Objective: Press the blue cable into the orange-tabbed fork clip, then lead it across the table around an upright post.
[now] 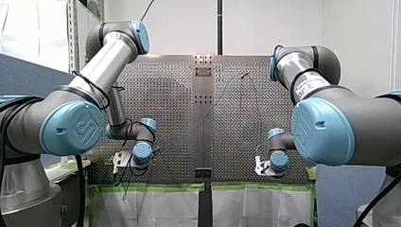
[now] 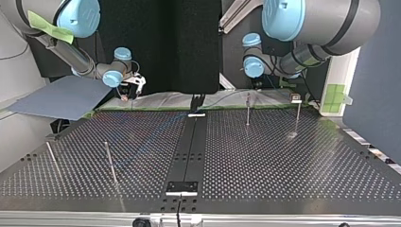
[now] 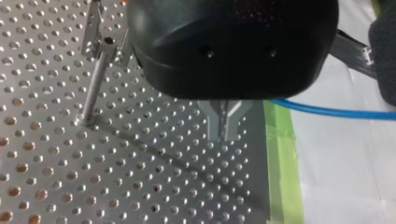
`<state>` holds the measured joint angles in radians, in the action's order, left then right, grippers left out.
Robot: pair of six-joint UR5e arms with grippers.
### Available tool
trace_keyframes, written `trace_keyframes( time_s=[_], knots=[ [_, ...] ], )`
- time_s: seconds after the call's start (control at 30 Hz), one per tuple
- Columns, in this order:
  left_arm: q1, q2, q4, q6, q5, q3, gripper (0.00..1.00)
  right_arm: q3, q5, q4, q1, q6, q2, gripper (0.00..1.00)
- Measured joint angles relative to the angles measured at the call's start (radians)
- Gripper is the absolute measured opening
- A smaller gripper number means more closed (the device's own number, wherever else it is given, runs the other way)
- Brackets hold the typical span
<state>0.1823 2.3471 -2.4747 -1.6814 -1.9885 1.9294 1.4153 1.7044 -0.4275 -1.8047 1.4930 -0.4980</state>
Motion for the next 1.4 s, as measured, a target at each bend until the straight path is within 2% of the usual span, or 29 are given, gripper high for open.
trace_keyframes(
  time_s=[0.27,0.53,0.83,1.17,1.4],
  knots=[
    [-0.014,0.000,-0.003,0.003,0.010,-0.014,0.00,0.000,0.001,0.000,0.002,0.000,0.000,0.00],
    [-0.024,0.000,-0.024,0.022,0.009,-0.060,0.00,0.000,0.000,0.000,0.008,0.000,0.000,0.00],
    [-0.048,0.001,-0.017,0.045,0.008,-0.074,0.00,0.000,0.000,0.001,0.010,0.000,0.000,0.00],
    [-0.027,0.001,-0.014,0.061,0.070,-0.081,0.00,0.000,0.002,0.000,0.022,0.004,0.000,0.00],
    [-0.031,0.002,-0.012,0.063,0.055,-0.096,0.00,0.000,0.002,0.000,0.036,0.008,0.000,0.00]
  ],
)
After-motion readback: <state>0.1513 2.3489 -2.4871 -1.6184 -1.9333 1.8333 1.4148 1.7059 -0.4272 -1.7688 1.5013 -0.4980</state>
